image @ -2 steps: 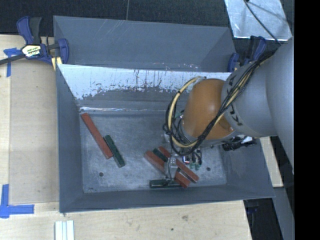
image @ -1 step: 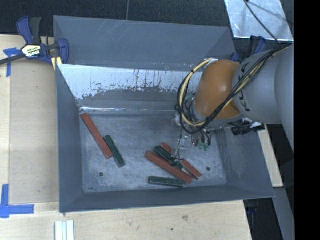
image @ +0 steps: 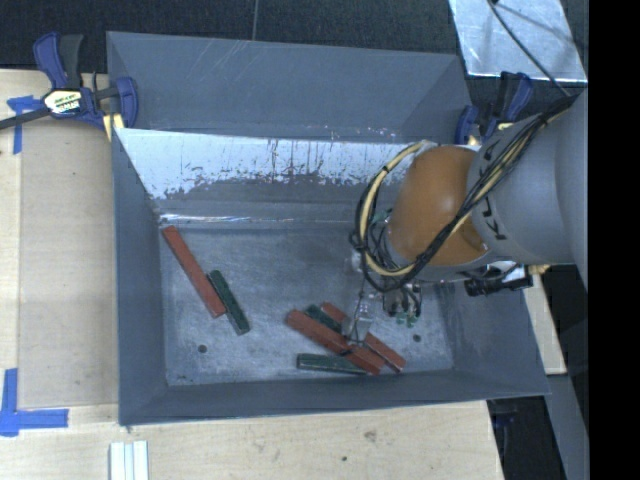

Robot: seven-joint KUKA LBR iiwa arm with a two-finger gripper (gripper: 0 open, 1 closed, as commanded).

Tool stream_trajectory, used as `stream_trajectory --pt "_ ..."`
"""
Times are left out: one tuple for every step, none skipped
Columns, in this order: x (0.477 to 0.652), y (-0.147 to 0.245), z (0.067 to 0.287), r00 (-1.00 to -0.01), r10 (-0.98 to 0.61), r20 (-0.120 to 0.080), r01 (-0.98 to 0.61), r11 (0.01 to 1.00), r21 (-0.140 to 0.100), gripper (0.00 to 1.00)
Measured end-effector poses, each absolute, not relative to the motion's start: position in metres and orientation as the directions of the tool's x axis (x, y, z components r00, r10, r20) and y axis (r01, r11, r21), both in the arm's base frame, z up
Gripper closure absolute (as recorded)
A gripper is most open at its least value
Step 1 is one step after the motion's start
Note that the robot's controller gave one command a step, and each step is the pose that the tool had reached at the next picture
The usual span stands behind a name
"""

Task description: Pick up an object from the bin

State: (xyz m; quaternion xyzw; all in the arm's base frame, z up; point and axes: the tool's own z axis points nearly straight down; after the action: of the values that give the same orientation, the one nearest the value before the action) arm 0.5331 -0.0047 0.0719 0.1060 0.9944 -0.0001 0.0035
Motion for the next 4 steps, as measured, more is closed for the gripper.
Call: stream_trajectory --pt "0.508 0.033 0.08 -0.969 0.247 -0.012 0.247 0.969 0.004 0.0" --pt "0.507 0.031 0.08 -0.969 0.247 -0.007 0.247 0.969 0.001 1.0" --pt "0.508 0.046 0.213 -0.973 0.232 -0.003 0.232 0.973 0.001 1.0" --pt "0.507 0.046 0.213 -0.973 0.231 -0.003 0.231 0.973 0.0 0.0"
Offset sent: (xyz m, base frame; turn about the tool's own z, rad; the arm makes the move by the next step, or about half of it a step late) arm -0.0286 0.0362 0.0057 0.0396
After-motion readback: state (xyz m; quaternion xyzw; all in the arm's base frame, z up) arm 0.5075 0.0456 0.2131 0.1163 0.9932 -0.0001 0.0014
